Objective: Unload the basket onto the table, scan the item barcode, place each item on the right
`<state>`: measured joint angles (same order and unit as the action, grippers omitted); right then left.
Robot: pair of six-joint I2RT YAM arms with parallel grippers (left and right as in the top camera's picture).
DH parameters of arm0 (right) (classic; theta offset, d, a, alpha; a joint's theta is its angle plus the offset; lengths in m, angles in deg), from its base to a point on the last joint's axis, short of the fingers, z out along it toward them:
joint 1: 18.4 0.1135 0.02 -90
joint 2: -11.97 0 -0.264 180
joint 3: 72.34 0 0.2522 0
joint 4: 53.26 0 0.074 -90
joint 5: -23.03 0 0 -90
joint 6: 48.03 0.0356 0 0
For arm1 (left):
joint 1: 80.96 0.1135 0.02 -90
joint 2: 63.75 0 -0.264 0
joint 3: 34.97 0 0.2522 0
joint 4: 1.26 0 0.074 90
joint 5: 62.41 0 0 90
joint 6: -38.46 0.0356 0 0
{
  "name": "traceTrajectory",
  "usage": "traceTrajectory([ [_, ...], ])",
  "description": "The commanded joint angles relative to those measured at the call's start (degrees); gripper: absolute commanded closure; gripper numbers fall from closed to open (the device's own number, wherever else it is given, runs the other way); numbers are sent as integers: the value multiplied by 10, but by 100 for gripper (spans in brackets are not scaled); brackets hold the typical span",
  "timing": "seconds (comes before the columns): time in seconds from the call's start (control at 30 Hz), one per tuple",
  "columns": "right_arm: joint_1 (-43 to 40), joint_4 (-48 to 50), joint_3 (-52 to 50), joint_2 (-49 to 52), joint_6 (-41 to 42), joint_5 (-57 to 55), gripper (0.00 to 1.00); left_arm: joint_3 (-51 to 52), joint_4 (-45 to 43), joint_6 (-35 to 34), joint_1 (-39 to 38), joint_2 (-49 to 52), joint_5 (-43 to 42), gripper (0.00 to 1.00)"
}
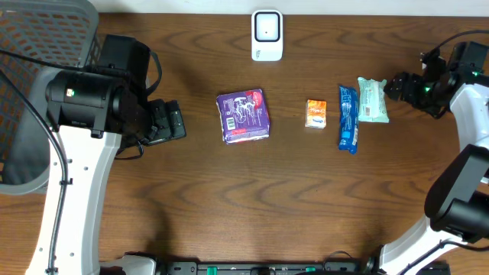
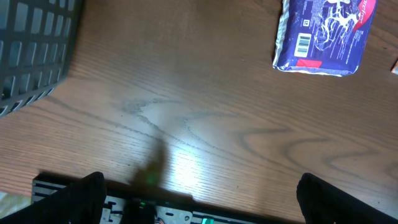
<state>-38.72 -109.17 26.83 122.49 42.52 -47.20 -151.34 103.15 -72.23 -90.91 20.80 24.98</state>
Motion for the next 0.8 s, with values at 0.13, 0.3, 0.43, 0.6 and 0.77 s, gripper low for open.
traceTrajectory([
  [0.13, 3, 25, -6, 74, -2, 25, 15, 0, 2, 7, 1, 4, 7, 2],
  [0.3, 3, 47, -6, 110, -2, 48, 34, 0, 2, 7, 1, 4, 7, 2],
  [0.43, 3, 57, -6, 121, -2, 48, 41, 0, 2, 7, 1, 4, 7, 2],
  [0.6, 3, 64, -6, 122, -3, 48, 48, 0, 2, 7, 1, 4, 7, 2],
  [0.77, 3, 66, -6, 123, -9, 48, 38, 0, 2, 7, 1, 4, 7, 2],
])
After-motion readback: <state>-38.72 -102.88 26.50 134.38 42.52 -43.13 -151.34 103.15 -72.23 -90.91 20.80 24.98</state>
